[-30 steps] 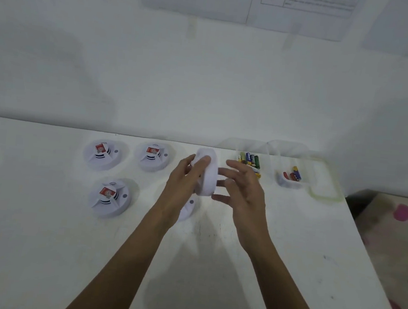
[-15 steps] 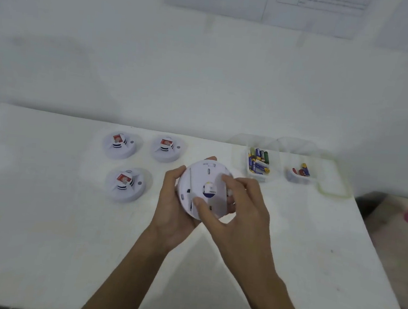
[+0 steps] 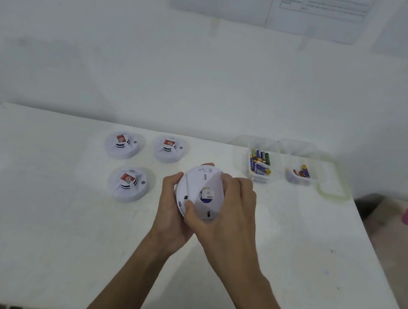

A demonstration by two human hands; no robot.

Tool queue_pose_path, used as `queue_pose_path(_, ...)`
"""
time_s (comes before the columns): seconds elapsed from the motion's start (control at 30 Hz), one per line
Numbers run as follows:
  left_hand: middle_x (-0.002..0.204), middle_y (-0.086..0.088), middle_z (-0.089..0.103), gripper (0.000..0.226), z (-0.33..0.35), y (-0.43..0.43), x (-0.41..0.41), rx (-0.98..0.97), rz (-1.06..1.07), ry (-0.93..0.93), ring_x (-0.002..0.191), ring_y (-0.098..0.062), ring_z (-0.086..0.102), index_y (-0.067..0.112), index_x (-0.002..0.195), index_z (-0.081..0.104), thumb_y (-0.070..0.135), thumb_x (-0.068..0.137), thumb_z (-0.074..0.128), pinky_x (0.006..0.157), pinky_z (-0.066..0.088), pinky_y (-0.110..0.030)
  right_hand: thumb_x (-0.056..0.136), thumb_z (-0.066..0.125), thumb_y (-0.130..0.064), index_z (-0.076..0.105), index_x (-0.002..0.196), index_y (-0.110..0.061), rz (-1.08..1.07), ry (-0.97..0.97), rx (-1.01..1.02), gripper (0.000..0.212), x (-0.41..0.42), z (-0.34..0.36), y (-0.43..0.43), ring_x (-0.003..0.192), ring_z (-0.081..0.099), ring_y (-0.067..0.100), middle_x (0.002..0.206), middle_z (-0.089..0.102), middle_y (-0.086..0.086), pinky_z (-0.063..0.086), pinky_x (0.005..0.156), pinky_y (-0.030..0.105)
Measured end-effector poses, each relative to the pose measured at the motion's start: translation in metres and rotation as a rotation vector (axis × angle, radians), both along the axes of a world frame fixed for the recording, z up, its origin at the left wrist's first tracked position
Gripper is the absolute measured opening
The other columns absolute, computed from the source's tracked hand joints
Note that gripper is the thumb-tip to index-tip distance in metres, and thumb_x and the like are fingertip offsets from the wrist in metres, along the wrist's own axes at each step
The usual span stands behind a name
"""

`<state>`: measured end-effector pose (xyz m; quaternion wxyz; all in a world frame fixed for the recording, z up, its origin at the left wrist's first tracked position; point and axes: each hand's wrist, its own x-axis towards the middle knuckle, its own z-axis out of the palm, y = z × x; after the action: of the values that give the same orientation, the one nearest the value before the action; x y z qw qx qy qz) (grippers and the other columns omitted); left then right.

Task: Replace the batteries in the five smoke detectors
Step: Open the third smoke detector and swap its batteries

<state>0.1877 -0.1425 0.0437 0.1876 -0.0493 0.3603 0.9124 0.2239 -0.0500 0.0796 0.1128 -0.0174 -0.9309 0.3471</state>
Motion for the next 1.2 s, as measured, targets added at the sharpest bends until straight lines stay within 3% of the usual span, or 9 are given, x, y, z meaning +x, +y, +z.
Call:
queue_pose_path(0.2, 0.086, 0.001, 0.074, 0.065, 0.001, 0.001, 0.001, -0.039, 0.058, 0.023, 0.078, -0.013, 0.07, 0.031, 0.081, 0.078, 0.038, 0.099, 0.016, 0.065, 0.058, -0.026, 0.073, 0.073, -0.045, 0.038, 0.128, -0.021, 0.013, 0.002, -0.012, 0.069, -0.003, 0.001, 0.0, 0.106, 0.032, 0.008, 0.117, 0.036, -0.007, 0.045, 0.082, 0.02)
queue_pose_path(0.4, 0.091, -0.001, 0.074, 0.064, -0.003, -0.003, -0.001, -0.038, 0.049, 0.032, 0.082, -0.015, 0.071, 0.03, 0.088, 0.077, 0.036, 0.1, 0.015, 0.067, 0.059, -0.028, 0.075, 0.071, -0.047, 0.036, 0.131, -0.023, 0.041, -0.003, 0.013, 0.07, -0.004, 0.002, 0.001, 0.105, 0.03, 0.006, 0.119, 0.035, -0.007, 0.041, 0.081, 0.017)
queue_pose_path(0.57, 0.112, -0.007, 0.067, 0.056, -0.009, -0.004, -0.003, -0.09, 0.054, 0.012, 0.098, -0.022, 0.065, 0.017, 0.129, 0.056, 0.042, 0.099, 0.016, 0.072, 0.057, -0.03, 0.075, 0.068, -0.055, 0.032, 0.136, -0.028, 0.017, -0.093, -0.005, 0.076, -0.004, 0.005, 0.001, 0.109, 0.03, 0.005, 0.121, 0.034, -0.008, 0.038, 0.084, 0.015)
queue_pose_path(0.83, 0.094, -0.001, 0.072, 0.05, -0.014, -0.007, -0.003, -0.162, 0.092, 0.104, 0.086, -0.013, 0.069, 0.019, 0.112, 0.061, 0.035, 0.101, 0.015, 0.068, 0.057, -0.025, 0.078, 0.07, -0.045, 0.031, 0.134, -0.024, -0.037, -0.15, -0.061, 0.072, -0.006, 0.011, -0.008, 0.113, 0.033, 0.007, 0.128, 0.034, -0.005, 0.044, 0.098, 0.024)
queue_pose_path(0.97, 0.095, 0.004, 0.072, 0.045, -0.019, -0.004, -0.003, -0.203, 0.131, 0.095, 0.087, -0.012, 0.069, 0.026, 0.114, 0.056, 0.037, 0.101, 0.015, 0.071, 0.058, -0.025, 0.077, 0.072, -0.042, 0.036, 0.133, -0.018, -0.065, -0.045, -0.05, 0.071, -0.01, 0.012, -0.011, 0.108, 0.033, 0.007, 0.124, 0.036, -0.001, 0.045, 0.093, 0.022)
queue_pose_path(1.03, 0.109, -0.006, 0.068, 0.048, -0.021, -0.006, -0.003, -0.15, 0.113, 0.043, 0.094, -0.018, 0.067, 0.021, 0.126, 0.055, 0.042, 0.098, 0.023, 0.072, 0.058, -0.028, 0.074, 0.071, -0.048, 0.038, 0.132, -0.02, -0.046, -0.007, -0.063, 0.073, -0.01, 0.017, -0.008, 0.103, 0.032, 0.003, 0.115, 0.032, -0.008, 0.043, 0.078, 0.009)
queue_pose_path(1.1, 0.101, -0.007, 0.071, 0.045, -0.021, -0.009, -0.005, -0.092, 0.109, 0.004, 0.088, -0.018, 0.069, 0.02, 0.115, 0.064, 0.039, 0.097, 0.027, 0.066, 0.058, -0.027, 0.073, 0.073, -0.045, 0.042, 0.13, -0.022, -0.018, 0.044, -0.104, 0.069, -0.009, 0.02, -0.003, 0.102, 0.041, 0.003, 0.112, 0.034, -0.011, 0.042, 0.066, 0.002)
queue_pose_path(1.2, 0.094, -0.003, 0.073, 0.046, -0.024, -0.014, -0.009, -0.032, 0.094, -0.005, 0.086, -0.018, 0.07, 0.021, 0.108, 0.063, 0.037, 0.1, 0.02, 0.065, 0.058, -0.029, 0.07, 0.074, -0.039, 0.049, 0.129, -0.023, 0.037, 0.099, -0.277, 0.065, -0.005, 0.02, 0.009, 0.102, 0.056, 0.009, 0.114, 0.052, -0.007, 0.049, 0.073, 0.004)
